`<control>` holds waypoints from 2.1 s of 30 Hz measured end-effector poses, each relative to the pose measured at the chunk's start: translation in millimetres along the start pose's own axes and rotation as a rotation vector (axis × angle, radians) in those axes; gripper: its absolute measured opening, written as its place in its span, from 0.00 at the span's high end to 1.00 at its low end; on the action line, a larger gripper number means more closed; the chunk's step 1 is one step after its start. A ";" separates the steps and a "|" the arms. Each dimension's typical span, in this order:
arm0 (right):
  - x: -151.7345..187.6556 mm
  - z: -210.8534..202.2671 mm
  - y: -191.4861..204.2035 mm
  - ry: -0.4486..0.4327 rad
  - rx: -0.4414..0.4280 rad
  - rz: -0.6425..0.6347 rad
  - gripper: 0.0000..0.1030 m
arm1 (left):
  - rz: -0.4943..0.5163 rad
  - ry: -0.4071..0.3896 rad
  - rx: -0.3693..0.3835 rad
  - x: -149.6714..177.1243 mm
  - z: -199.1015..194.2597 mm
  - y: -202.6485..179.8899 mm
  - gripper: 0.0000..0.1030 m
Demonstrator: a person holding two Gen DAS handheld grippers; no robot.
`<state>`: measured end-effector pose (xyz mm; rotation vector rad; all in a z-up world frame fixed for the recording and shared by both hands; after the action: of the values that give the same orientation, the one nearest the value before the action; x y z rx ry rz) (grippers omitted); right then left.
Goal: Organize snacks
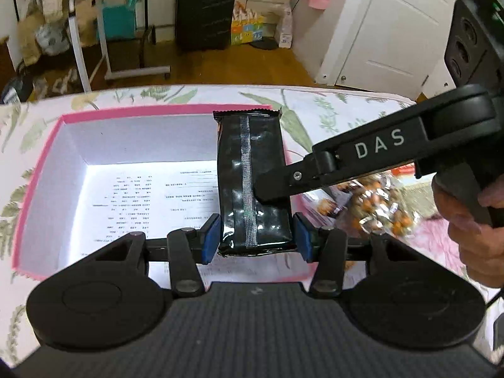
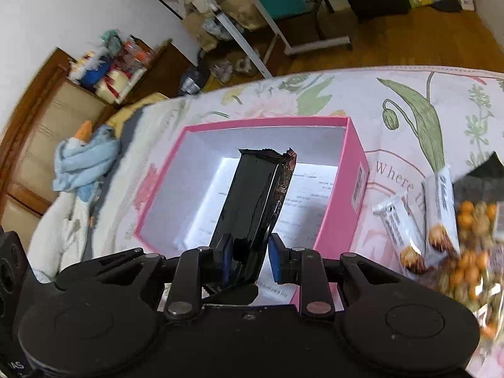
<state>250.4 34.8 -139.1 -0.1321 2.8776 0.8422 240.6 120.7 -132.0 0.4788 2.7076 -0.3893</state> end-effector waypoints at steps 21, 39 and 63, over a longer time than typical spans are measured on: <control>-4.2 -3.4 -5.4 -0.059 0.227 -0.130 0.68 | -0.067 0.003 0.045 -1.7 52.3 17.8 0.43; 120.7 -152.8 -81.6 -0.248 0.299 -0.046 0.53 | 0.228 -0.047 0.127 31.3 -28.6 -101.4 0.43; 191.9 -166.4 -282.7 -0.376 0.681 0.022 0.22 | 0.650 0.107 -0.062 76.9 120.8 -176.9 0.31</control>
<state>77.7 -301.2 -180.5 0.1205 2.6264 -0.1346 143.2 -57.5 -234.7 1.3299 2.4612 -0.0983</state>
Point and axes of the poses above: each gripper's, at about its wrist camera, not at the fingertips, and z roughly the way its jaws point, y to its left, x to its underside, the point moved 10 cm from there along z, roughly the way its jaws point, and after that the axes turned 13 degrees about y, right-handed, at the moved point
